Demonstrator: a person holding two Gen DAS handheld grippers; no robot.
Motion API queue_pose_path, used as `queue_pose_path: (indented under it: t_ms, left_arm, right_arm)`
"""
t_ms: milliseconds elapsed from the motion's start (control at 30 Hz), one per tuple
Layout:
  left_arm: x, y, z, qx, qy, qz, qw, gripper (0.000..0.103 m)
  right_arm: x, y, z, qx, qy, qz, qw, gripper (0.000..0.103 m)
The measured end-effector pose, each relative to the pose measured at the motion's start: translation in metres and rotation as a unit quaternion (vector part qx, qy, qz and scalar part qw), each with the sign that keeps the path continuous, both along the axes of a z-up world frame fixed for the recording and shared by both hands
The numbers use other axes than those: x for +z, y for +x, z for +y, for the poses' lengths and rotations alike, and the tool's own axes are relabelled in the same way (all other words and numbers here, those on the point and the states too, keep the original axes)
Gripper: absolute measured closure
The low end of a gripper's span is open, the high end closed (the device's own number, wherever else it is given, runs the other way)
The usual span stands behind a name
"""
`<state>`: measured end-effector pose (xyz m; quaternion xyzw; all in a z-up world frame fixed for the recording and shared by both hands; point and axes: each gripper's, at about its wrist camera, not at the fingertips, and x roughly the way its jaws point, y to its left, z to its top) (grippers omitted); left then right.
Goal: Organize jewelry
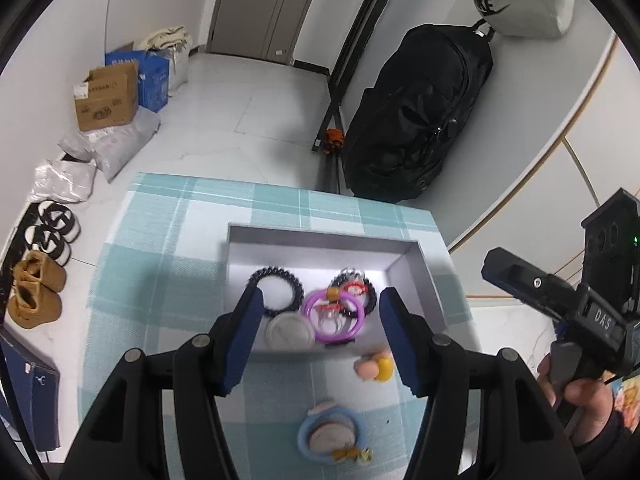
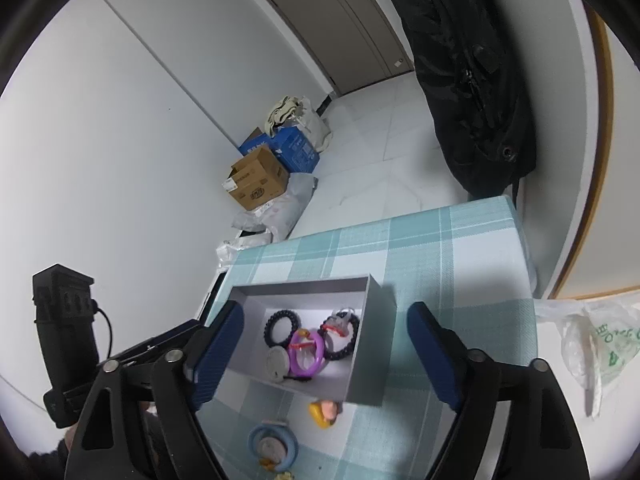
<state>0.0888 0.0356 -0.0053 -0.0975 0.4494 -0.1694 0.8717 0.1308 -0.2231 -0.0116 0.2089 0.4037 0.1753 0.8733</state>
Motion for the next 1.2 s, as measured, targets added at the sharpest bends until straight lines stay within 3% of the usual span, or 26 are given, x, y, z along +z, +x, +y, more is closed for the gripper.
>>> queue_pose_path:
  t_ms: [400,567,733,933,1200]
  left_arm:
    - [-0.010,-0.044,-0.003,0.007,0.075,-0.022,0.9970,0.047]
    - [-0.014,-0.056,0.000,-0.007,0.068,-0.015,0.9976,0.046]
    - [-0.028,-0.057,0.007,-0.002,0.051,0.025,0.9984,0.046]
    - [-0.042,-0.053,0.007,-0.004,0.027,0.065,0.9975,0.046]
    - [-0.046,-0.055,-0.015,-0.037,0.058,0.062,0.9957,0.046]
  right_arm:
    - [0.008,-0.046,0.002,-0.011,-0.025,-0.023,0.999,0.006]
    - [0.005,-0.060,0.004,-0.016,-0.027,-0.020,0.999,0.003]
    - [0.001,-0.067,0.010,-0.007,-0.044,-0.015,0.999,0.003]
    - [-0.018,-0.069,0.018,0.008,-0.070,0.025,0.997,0.003]
    - [-0.029,-0.076,0.014,0.006,-0.073,0.035,0.997,0.003]
